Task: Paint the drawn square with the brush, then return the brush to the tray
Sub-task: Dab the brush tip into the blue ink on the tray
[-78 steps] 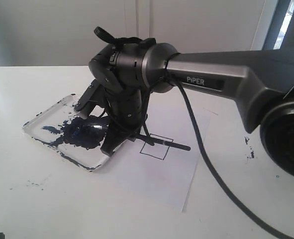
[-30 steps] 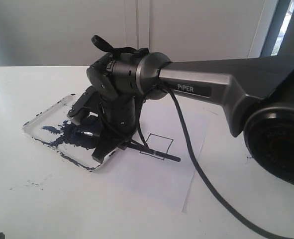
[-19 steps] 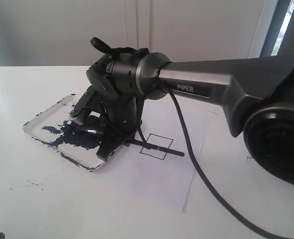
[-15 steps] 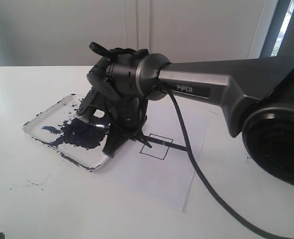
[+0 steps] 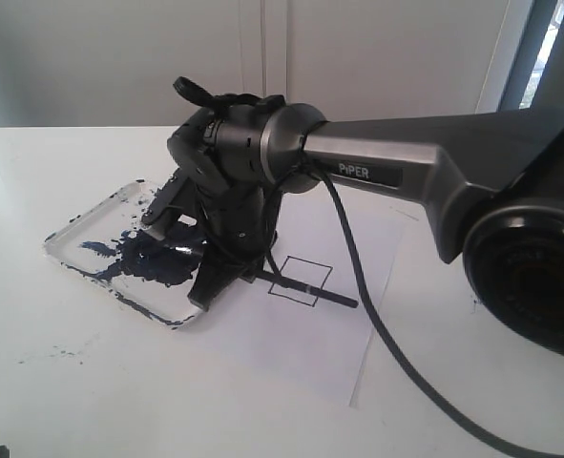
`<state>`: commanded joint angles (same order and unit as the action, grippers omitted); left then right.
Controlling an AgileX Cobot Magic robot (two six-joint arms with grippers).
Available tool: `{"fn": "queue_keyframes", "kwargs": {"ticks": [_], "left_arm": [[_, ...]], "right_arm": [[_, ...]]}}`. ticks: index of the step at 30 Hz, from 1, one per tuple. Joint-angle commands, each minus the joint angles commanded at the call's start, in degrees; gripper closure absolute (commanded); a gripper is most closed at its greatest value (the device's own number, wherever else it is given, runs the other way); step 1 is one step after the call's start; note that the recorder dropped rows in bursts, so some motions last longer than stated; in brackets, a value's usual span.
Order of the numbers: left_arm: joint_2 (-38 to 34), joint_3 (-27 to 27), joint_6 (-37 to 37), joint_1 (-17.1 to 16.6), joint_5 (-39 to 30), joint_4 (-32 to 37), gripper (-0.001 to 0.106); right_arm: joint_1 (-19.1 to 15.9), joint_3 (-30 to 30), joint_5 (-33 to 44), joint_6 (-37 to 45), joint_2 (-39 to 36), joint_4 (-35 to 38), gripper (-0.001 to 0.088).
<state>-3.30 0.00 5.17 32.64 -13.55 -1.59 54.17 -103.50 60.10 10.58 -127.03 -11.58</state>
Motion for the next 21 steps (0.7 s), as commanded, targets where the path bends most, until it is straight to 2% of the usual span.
{"fn": "queue_keyframes", "kwargs": {"ticks": [5, 14, 21], "left_arm": [[0.00, 0.00, 0.00, 0.00, 0.00, 0.00, 0.030], [0.00, 0.00, 0.00, 0.00, 0.00, 0.00, 0.030], [0.00, 0.00, 0.00, 0.00, 0.00, 0.00, 0.030]], "right_arm": [[0.00, 0.00, 0.13, -0.25, 0.00, -0.59, 0.0868], [0.00, 0.00, 4.55, -5.34, 0.00, -13.10, 0.0868], [0.82, 0.00, 4.60, -5.34, 1.77, -12.07, 0.0868]]}}
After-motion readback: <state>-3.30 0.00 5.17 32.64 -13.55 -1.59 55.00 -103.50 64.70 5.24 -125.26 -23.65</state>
